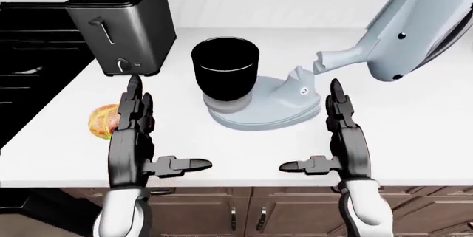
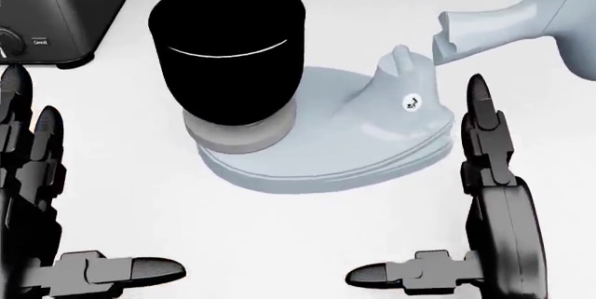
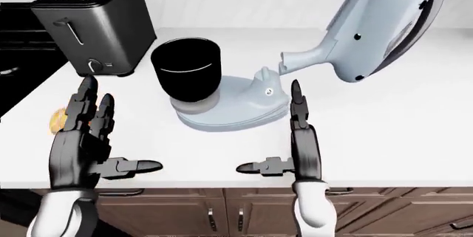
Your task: Place the bread in the stand mixer bowl.
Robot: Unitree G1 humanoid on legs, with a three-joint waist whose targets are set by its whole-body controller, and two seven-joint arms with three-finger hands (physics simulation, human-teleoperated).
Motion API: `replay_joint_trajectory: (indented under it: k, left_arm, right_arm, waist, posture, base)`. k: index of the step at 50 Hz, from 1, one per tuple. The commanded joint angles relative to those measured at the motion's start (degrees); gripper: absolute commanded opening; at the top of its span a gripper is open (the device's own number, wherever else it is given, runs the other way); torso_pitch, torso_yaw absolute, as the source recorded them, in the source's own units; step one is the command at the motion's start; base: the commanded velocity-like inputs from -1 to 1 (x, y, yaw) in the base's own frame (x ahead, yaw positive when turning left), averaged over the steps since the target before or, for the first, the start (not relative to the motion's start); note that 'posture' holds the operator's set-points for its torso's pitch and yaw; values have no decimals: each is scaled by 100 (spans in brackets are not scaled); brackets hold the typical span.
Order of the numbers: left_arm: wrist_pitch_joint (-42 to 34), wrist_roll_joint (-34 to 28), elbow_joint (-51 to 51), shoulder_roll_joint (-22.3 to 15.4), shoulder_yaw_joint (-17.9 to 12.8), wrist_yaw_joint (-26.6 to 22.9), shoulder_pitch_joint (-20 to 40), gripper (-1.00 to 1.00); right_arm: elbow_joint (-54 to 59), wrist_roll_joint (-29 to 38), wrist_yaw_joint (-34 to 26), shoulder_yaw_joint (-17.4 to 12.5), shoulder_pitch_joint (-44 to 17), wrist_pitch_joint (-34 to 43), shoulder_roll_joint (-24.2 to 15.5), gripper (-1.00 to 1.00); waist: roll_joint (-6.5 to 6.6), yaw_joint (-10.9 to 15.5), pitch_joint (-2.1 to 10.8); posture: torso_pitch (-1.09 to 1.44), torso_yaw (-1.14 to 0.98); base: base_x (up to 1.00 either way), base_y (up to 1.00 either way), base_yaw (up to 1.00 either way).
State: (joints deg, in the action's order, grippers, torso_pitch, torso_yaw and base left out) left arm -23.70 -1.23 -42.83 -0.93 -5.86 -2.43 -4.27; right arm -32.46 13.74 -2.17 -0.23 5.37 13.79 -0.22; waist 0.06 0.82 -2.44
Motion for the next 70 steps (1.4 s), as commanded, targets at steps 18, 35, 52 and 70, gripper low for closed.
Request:
replay_joint_trajectory:
  k: [18, 35, 52, 70]
  left_arm:
    - [-2, 16, -306, -7, -12, -16, 88, 100]
    - [-642, 281, -604, -379, -757, 136, 894, 100]
    - [-777, 635, -457, -881, -1467, 298, 1275, 100]
    - [-299, 773, 354, -1379, -2181, 274, 1341, 100]
  right_arm:
    - [-508, -67, 46, -424, 607, -594, 30, 100]
    - [-388, -97, 79, -476, 744, -825, 94, 100]
    - [-603, -106, 42, -513, 790, -775, 116, 100]
    - [-743, -86, -2, -518, 753, -707, 118, 100]
  waist:
    - [-39, -11, 275]
    - [-15, -45, 260]
    - [21, -49, 230]
    - [76, -68, 185]
  posture:
    - [0, 0]
    - [0, 0]
    - [0, 0]
    - [0, 0]
  base:
    - [0, 0, 0]
    - [0, 0, 0]
    - [0, 0, 0]
    - [0, 0, 0]
